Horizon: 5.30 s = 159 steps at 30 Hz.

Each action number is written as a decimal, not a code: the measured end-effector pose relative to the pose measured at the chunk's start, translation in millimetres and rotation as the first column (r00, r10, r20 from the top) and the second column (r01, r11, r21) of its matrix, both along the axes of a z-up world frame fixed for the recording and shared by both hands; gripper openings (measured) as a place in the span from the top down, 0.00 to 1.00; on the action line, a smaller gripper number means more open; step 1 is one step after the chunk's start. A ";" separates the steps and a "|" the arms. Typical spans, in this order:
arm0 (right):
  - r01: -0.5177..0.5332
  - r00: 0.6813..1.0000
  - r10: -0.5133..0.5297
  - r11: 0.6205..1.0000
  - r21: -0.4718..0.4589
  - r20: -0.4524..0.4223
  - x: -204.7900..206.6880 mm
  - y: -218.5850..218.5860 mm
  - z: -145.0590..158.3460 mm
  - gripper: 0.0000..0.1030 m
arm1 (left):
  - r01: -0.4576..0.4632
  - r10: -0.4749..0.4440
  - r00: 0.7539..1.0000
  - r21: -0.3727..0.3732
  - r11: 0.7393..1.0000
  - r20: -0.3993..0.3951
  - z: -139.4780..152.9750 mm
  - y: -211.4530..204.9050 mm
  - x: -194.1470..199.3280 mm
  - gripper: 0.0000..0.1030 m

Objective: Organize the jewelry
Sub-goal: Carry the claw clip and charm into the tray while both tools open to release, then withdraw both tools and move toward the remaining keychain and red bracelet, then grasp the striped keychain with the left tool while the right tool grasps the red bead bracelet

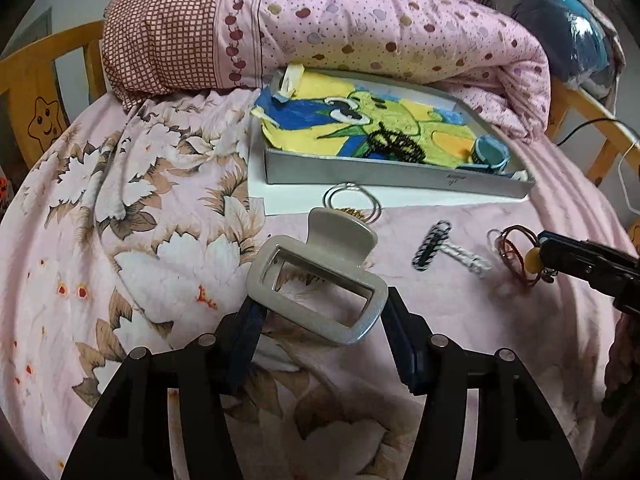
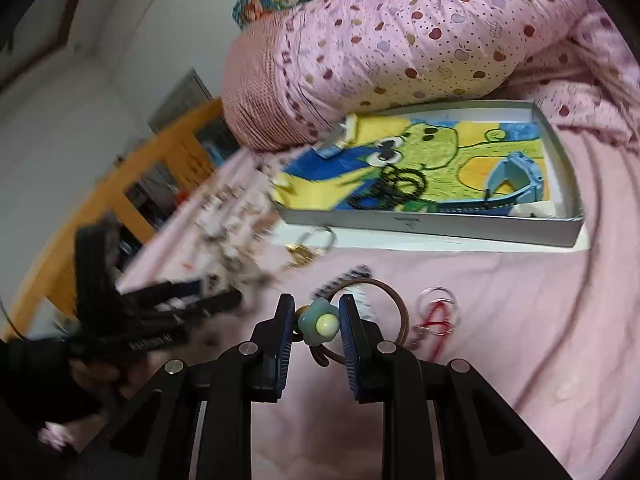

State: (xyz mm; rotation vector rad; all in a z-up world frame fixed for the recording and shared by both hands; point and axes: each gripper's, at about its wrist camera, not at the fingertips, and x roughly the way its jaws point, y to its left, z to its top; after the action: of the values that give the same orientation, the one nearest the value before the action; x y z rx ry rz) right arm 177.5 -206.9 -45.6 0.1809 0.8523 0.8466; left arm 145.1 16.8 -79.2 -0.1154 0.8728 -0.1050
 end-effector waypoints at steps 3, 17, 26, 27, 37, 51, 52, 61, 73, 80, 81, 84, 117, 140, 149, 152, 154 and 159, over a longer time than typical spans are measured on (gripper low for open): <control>0.009 0.998 -0.003 0.993 0.114 -0.057 2.6 -8.1 6.3 0.79 | 0.026 -0.026 1.000 -0.021 0.999 0.018 10.6 -5.4 -7.7 0.50; 0.115 0.993 -0.102 0.962 0.249 -0.062 39.7 -38.8 16.7 0.79 | 0.086 -0.079 0.995 -0.102 0.991 0.068 36.0 -34.0 3.3 0.51; 0.180 0.977 -0.189 0.979 0.091 0.103 86.7 -41.3 9.3 0.79 | 0.083 -0.075 0.988 -0.056 0.995 0.138 52.3 -49.4 69.3 0.51; 0.191 0.975 -0.199 0.978 0.081 0.102 91.9 -42.8 5.2 0.79 | 0.080 -0.072 0.988 -0.053 0.995 0.138 51.6 -49.6 75.9 0.51; 0.233 0.965 -0.225 0.971 -0.049 0.137 108.5 -37.0 -21.6 0.79 | 0.016 -0.013 0.997 -0.047 0.999 0.074 23.5 -44.9 131.8 0.51; 0.291 0.944 -0.260 0.946 -0.143 0.204 114.1 -29.9 -25.4 0.77 | -0.013 0.013 1.000 -0.083 0.996 0.000 6.7 -36.8 148.9 0.51; 0.298 0.941 -0.266 0.944 -0.140 0.208 114.4 -31.0 -24.2 0.75 | -0.016 0.015 1.000 -0.092 0.996 -0.005 6.9 -35.5 149.0 0.51; 0.352 0.912 -0.308 0.927 -0.131 0.272 109.8 -37.9 -5.8 0.43 | -0.063 0.061 0.998 -0.139 0.988 -0.020 13.0 -24.5 140.7 0.35; 0.415 0.850 -0.356 0.907 -0.076 0.387 85.6 -44.7 34.4 0.09 | -0.073 0.080 0.995 -0.109 0.991 0.059 40.5 -28.5 115.8 0.23; 0.433 0.813 -0.376 0.901 -0.030 0.445 54.7 -50.7 60.9 0.00 | -0.105 0.126 0.978 -0.134 0.985 0.163 68.5 -20.9 85.6 0.01; 0.434 0.811 -0.377 0.900 -0.028 0.447 50.8 -51.5 63.7 0.00 | -0.102 0.125 0.977 -0.139 0.985 0.170 71.6 -20.2 82.3 0.01; 0.433 0.804 -0.378 0.901 -0.017 0.460 33.8 -52.7 72.2 0.00 | -0.095 0.122 0.973 -0.141 0.985 0.198 81.2 -17.2 66.3 0.01; 0.254 0.962 -0.205 0.913 -0.318 0.179 -50.0 -45.1 6.8 0.00 | -0.036 0.037 0.994 -0.017 0.999 0.106 36.0 -14.5 -50.0 0.01; 0.135 0.990 -0.119 0.962 -0.240 0.078 21.4 -35.2 -37.6 0.59 | 0.244 -0.245 0.969 0.062 0.968 0.017 -2.9 -53.2 23.0 0.35; 0.073 0.997 -0.067 0.962 -0.262 0.030 23.0 -25.2 -48.2 0.63 | 0.329 -0.327 0.944 0.082 0.941 -0.029 -20.5 -62.9 50.6 0.57; 0.063 0.998 -0.059 0.958 -0.279 0.023 21.8 -21.9 -52.3 0.65 | 0.338 -0.335 0.941 0.078 0.938 -0.045 -24.9 -65.9 61.0 0.65; 0.065 0.998 -0.060 0.956 -0.287 0.026 21.4 -20.7 -52.1 0.67 | 0.346 -0.343 0.938 0.076 0.935 -0.047 -26.0 -68.1 65.7 0.70; 0.067 0.998 -0.064 0.947 -0.314 0.021 19.1 -17.3 -54.3 0.79 | 0.375 -0.371 0.927 0.082 0.923 -0.065 -28.6 -74.5 71.4 0.87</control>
State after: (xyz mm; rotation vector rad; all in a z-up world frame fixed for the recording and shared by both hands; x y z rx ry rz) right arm 196.6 -224.2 -99.9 -0.0760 0.9542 0.6383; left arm 216.6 -57.7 -107.8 0.1385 0.9390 -0.4199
